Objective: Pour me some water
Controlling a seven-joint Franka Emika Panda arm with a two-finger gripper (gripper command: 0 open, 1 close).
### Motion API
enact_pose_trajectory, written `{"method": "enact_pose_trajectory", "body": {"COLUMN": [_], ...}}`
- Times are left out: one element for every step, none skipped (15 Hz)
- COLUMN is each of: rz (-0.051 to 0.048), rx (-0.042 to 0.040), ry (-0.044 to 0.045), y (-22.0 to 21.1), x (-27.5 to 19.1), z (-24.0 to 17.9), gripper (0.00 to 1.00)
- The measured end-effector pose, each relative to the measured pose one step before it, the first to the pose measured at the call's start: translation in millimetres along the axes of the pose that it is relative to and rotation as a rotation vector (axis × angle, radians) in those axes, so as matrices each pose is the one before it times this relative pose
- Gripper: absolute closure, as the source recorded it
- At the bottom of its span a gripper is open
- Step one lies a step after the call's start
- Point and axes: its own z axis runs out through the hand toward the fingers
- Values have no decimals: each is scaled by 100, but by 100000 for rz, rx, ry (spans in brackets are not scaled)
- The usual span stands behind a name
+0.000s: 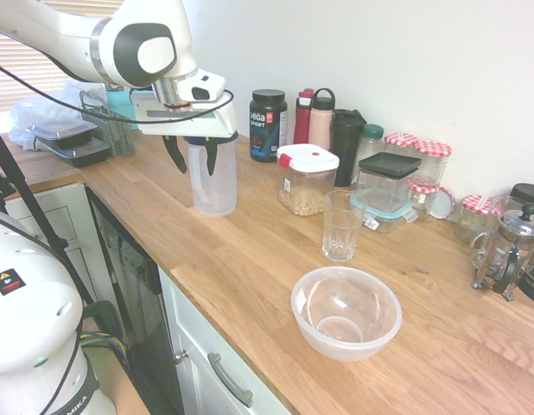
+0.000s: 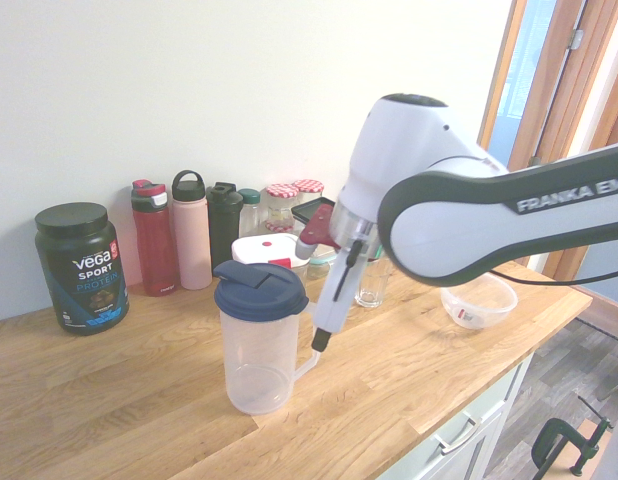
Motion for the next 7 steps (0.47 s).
{"method": "enact_pose_trajectory", "body": {"rz": [-1320,172,1959,4624,6719,6904,6670], "rx": [-110,-632,-1289,-1901,-1970,-1138,-1105], "ry": [-210,840,1117,466,-646,-1684,-1825], "y": [991,999,1167,1601,2086,2187,2101], "x": [-776,-634,-223,409,1134,1478,1652], "z": [-1163,-1051,-686,28,663,1236,1539], "gripper": [0,0,0,0,0,0,0]}}
